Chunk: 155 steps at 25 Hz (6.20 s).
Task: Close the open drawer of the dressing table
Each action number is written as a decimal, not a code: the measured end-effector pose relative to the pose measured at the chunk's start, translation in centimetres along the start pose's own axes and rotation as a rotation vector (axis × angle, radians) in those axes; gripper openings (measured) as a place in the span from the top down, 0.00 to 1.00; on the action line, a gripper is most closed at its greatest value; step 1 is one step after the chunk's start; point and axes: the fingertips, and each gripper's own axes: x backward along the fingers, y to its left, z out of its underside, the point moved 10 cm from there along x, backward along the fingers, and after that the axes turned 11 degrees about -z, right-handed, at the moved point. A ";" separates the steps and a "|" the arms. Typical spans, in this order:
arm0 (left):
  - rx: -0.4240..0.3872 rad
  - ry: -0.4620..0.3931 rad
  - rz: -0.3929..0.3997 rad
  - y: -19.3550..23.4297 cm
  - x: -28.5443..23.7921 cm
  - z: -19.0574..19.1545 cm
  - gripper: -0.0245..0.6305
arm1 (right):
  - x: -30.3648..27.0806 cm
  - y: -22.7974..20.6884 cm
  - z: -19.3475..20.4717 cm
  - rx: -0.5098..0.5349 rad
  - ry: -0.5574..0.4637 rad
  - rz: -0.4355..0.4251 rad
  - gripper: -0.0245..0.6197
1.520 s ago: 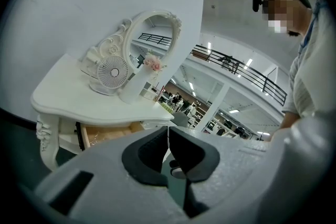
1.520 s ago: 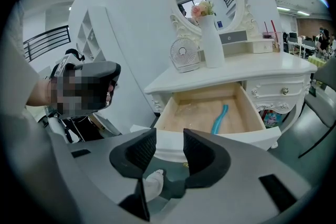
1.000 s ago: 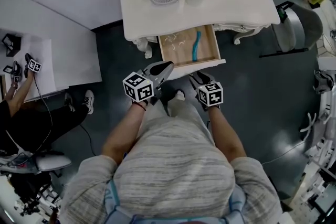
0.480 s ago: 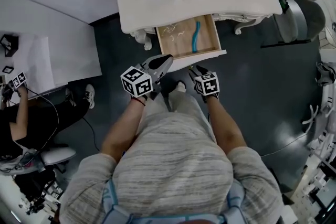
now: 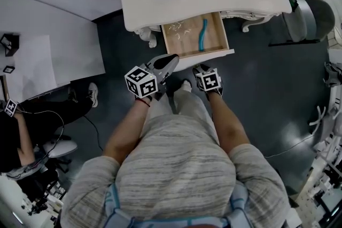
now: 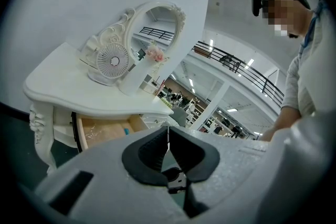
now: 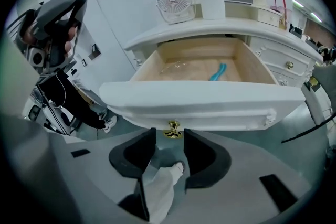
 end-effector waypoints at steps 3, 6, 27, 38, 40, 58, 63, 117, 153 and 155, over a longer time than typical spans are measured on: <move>-0.002 0.003 0.000 0.3 0.0 -0.1 0.93 | -0.5 -0.3 0.0 -0.004 0.012 0.012 0.73; 0.003 0.004 -0.003 0.4 0.1 -0.1 0.93 | -0.8 -0.6 0.0 -0.011 0.030 0.022 0.73; 0.018 -0.002 0.001 1.6 -0.5 -0.5 0.93 | -2.5 -0.9 -0.9 0.042 0.092 0.013 0.77; 0.051 -0.031 -0.017 2.8 -0.8 -1.0 0.93 | -2.7 -1.5 -3.5 0.049 0.133 0.026 0.78; 0.057 -0.038 -0.019 3.2 -0.8 -1.2 0.93 | -3.1 -1.8 -4.0 0.046 0.139 0.030 0.78; 0.078 -0.039 -0.046 6.9 -0.2 -2.2 0.93 | -5.5 -3.7 -10.4 0.043 0.107 0.080 0.78; 0.084 -0.042 -0.044 7.5 -0.6 -2.2 0.93 | -6.2 -4.4 -12.1 0.039 0.084 0.102 0.78; 0.079 -0.009 -0.015 11.6 -2.9 -3.0 0.93 | -9.5 -6.3 -18.9 0.020 -0.129 0.241 0.78; 0.053 -0.057 -0.036 10.3 -1.6 -5.0 0.93 | -3.3 -2.3 -15.9 -0.057 -0.122 0.080 0.66; 0.044 -0.063 -0.042 9.8 -1.4 -5.3 0.93 | -2.4 -1.5 -15.8 -0.043 -0.134 0.065 0.66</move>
